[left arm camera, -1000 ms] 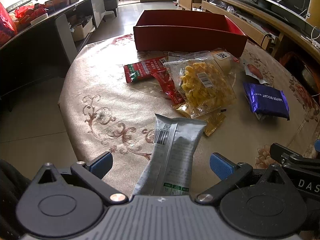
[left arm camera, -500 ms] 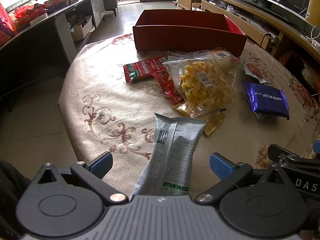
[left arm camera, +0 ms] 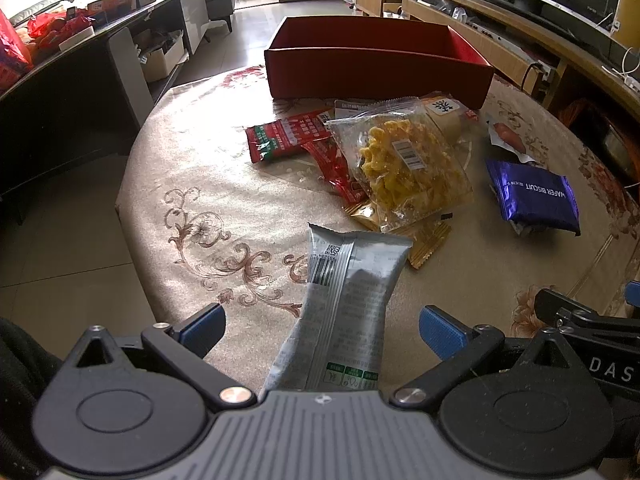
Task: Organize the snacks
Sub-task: 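Close the left gripper on the silver-grey snack packet and lift it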
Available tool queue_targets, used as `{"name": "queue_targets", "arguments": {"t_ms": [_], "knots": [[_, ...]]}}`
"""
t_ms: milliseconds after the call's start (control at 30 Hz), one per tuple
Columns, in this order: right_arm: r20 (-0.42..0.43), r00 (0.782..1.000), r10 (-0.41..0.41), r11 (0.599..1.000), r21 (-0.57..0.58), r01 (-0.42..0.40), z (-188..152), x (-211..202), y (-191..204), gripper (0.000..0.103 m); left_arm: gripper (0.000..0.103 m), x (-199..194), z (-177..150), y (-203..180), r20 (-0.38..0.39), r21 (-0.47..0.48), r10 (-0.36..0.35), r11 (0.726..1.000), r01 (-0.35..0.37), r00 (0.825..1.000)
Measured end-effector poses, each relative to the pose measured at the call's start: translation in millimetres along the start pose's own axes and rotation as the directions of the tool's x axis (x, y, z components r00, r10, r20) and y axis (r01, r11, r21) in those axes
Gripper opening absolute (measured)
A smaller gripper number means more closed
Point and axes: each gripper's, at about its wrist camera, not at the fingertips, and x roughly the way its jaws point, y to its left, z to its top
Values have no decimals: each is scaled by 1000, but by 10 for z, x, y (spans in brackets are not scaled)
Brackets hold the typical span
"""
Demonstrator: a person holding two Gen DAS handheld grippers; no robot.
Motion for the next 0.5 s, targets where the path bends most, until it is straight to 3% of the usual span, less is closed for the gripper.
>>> {"name": "queue_targets", "arguments": {"t_ms": [500], "knots": [[-32, 999, -6, 1000, -16, 6, -8, 54, 21, 103, 103, 70, -21, 7, -22, 5, -2, 1000, 2, 1000]]}}
